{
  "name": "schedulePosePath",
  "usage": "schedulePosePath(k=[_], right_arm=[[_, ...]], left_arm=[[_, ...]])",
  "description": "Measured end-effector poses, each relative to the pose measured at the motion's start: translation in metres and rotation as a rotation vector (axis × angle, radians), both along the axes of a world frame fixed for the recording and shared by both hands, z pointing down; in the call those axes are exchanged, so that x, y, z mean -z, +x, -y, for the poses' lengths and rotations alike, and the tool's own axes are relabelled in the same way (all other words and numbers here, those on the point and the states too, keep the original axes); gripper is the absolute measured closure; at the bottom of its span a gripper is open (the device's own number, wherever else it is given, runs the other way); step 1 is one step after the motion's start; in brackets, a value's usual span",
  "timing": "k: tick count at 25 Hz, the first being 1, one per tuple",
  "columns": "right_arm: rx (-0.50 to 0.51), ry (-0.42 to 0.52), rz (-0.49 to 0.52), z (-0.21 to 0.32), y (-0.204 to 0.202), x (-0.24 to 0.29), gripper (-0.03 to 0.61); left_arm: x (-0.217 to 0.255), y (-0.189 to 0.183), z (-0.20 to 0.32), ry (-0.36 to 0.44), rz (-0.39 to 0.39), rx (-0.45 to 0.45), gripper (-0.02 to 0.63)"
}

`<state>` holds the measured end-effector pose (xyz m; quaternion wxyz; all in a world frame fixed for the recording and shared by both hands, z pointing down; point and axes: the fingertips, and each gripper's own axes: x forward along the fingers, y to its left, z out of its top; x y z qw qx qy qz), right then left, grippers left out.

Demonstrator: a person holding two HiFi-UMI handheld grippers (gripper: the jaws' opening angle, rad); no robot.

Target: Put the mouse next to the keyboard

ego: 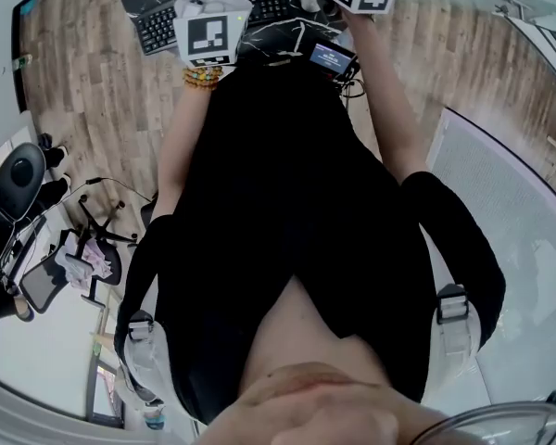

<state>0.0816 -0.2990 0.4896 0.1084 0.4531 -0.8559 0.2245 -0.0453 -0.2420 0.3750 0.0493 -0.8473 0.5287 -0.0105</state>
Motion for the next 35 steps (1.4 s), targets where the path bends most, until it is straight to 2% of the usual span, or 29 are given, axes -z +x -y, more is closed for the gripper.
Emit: schedulePosePath(k=[4,7,9,14,15,16,28,35], right_arm=[[0.031,0.139,0.024,-0.009,-0.007,0.035,0.285],[-0.001,0.286,-0.036,-0.016,-0.003,0.054,0.286],[-0.024,0.347,-0.069,-0.021,0.001,0.059,0.287],[-0.08,0.411,-0.069,-0.034,0.011,0.07,0.299],[-0.098,0.432,-0.083,-0.036,0.014,0.073,0.367],[-0.115,0.456,-0.101,-0.039,0.017,0.076,0.47],[-0.155,0.565,-0.146,-0.061,0.018,0.095,0.519],[-0.118,0.571,-0.13,-0.071,0.008,0.097,0.526]], left_arm=[[-0.008,0.003,-0.003,-0.021,-0.005,-0.003,0.6],[-0.01,0.005,-0.004,-0.023,-0.01,-0.004,0.6],[-0.011,0.006,-0.005,-0.021,-0.008,-0.008,0.6],[-0.013,0.006,-0.006,-0.021,-0.006,-0.005,0.6],[-0.014,0.006,-0.006,-0.023,-0.006,-0.005,0.6],[-0.015,0.006,-0.006,-0.025,-0.006,-0.004,0.6],[-0.018,0.007,-0.008,-0.018,-0.012,-0.007,0.6],[-0.015,0.007,-0.013,-0.008,-0.009,-0.007,0.6]])
